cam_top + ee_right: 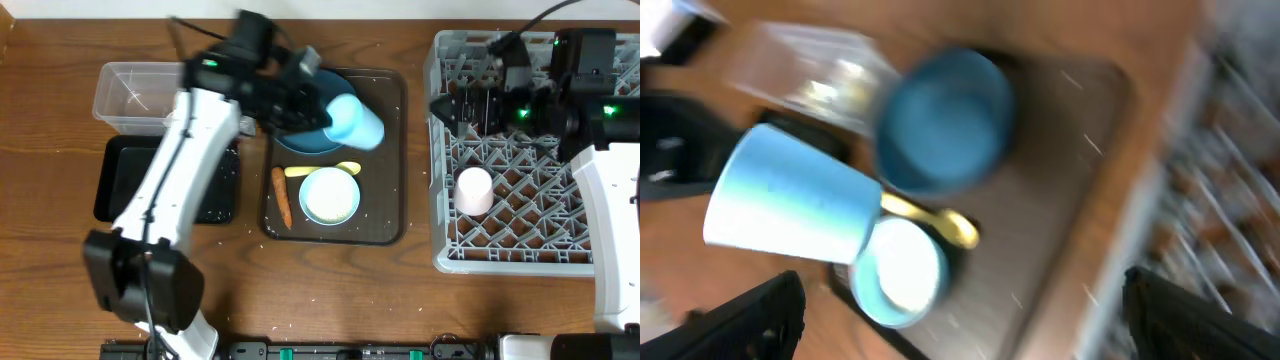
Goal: Sort waste into correct bins and load items into the dishwasher rack
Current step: 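Lift the light blue cup toward the right gripper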
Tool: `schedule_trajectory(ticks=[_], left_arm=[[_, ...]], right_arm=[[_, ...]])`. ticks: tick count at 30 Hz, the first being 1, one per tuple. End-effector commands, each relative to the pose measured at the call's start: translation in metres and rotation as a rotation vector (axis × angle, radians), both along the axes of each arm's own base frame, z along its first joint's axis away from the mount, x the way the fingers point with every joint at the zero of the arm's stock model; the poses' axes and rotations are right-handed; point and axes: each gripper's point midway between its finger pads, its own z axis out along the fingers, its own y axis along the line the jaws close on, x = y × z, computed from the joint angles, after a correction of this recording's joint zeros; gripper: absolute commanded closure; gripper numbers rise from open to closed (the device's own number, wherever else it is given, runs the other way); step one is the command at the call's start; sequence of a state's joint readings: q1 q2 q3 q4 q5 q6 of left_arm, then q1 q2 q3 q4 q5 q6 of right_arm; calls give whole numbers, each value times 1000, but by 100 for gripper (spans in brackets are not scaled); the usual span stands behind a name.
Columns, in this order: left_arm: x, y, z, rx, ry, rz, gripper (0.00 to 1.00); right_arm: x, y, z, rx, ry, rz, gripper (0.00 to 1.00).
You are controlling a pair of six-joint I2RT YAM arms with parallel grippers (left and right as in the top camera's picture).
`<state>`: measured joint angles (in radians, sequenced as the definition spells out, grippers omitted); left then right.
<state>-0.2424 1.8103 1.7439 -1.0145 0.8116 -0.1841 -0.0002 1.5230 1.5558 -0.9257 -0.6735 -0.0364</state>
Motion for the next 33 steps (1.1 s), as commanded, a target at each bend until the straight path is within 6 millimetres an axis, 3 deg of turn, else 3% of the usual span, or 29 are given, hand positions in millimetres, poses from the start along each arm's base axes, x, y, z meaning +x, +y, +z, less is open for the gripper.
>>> schedule_trajectory(ticks=[1, 7, 13, 20, 33], left_arm=[[-11, -9, 45, -306, -2, -121, 94], [-18, -8, 75, -494, -11, -182, 94], [-28, -11, 98, -625, -18, -246, 94], [-30, -12, 103, -657, -19, -262, 94], [-30, -12, 103, -659, -21, -263, 94]], right_arm=[[-17, 43, 31, 177, -104, 240, 1], [-24, 85, 56, 232, -238, 400, 1], [-35, 114, 55, 231, -268, 493, 1], [-41, 134, 53, 237, -283, 551, 5], [-48, 145, 55, 233, -322, 604, 37]])
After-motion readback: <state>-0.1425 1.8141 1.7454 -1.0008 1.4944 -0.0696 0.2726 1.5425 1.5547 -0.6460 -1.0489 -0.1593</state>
